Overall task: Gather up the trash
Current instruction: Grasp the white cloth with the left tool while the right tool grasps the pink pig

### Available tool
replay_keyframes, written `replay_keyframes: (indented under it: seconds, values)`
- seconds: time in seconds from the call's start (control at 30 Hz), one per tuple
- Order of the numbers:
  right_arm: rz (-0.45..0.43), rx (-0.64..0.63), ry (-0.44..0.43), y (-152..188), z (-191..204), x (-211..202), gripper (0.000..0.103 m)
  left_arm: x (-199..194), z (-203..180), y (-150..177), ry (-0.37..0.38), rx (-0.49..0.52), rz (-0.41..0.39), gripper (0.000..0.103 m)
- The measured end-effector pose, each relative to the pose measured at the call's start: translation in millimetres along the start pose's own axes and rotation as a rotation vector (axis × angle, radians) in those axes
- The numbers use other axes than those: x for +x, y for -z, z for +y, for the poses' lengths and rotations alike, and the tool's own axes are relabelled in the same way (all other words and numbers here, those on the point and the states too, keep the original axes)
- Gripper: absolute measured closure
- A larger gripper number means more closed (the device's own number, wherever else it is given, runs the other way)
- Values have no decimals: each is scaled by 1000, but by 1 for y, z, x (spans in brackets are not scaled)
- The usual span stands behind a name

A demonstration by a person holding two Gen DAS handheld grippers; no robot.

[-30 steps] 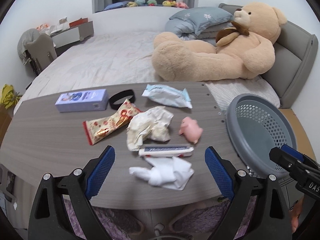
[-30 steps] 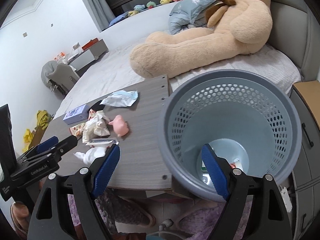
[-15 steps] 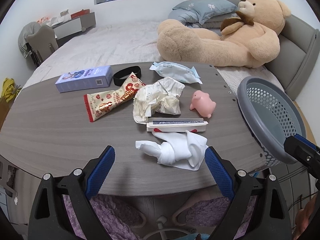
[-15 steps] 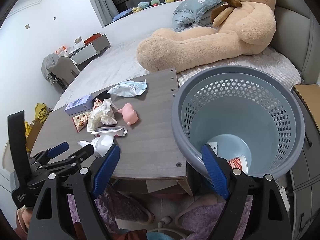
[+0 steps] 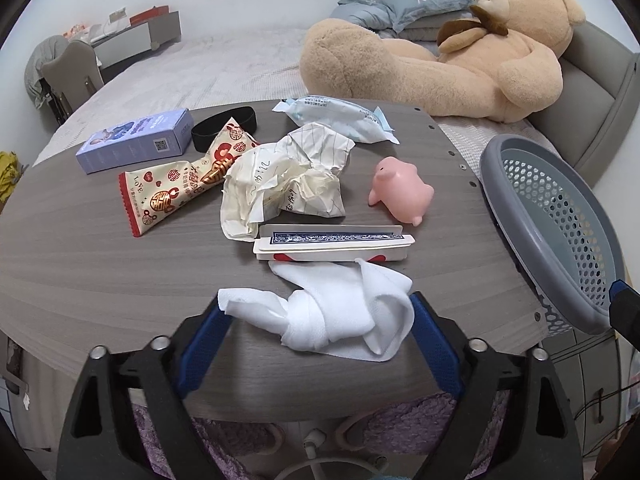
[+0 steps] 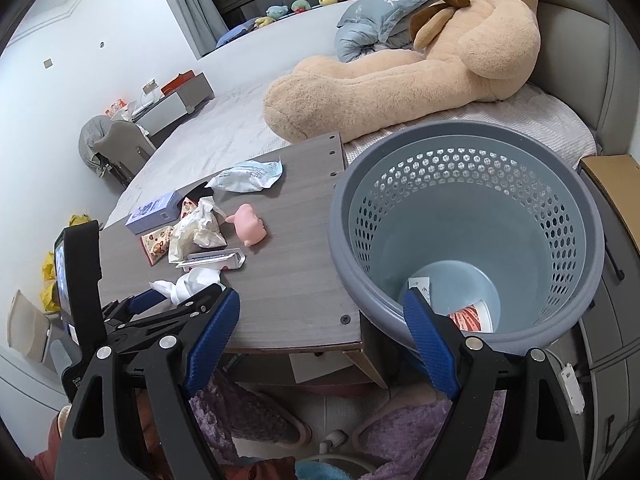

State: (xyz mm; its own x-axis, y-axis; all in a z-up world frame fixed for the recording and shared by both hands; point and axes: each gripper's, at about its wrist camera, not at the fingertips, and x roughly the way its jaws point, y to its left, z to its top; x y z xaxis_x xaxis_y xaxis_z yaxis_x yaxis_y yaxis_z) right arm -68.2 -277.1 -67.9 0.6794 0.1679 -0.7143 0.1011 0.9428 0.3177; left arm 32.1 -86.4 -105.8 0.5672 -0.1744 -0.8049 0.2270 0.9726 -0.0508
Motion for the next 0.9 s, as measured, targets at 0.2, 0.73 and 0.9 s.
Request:
replay_keyframes:
  seconds: [0.2,0.73,0.9]
  values:
    - [8,-6,-5,0,4,5,23,-2,4,1,36,-2,7,56]
    - [8,-141,-38,-19,41,39,23,-64,47,-4,-40,-52,-130,63]
    - [24,-232,-43,-36,61,68,23,-73,61,-14,-80,-87,-172,63]
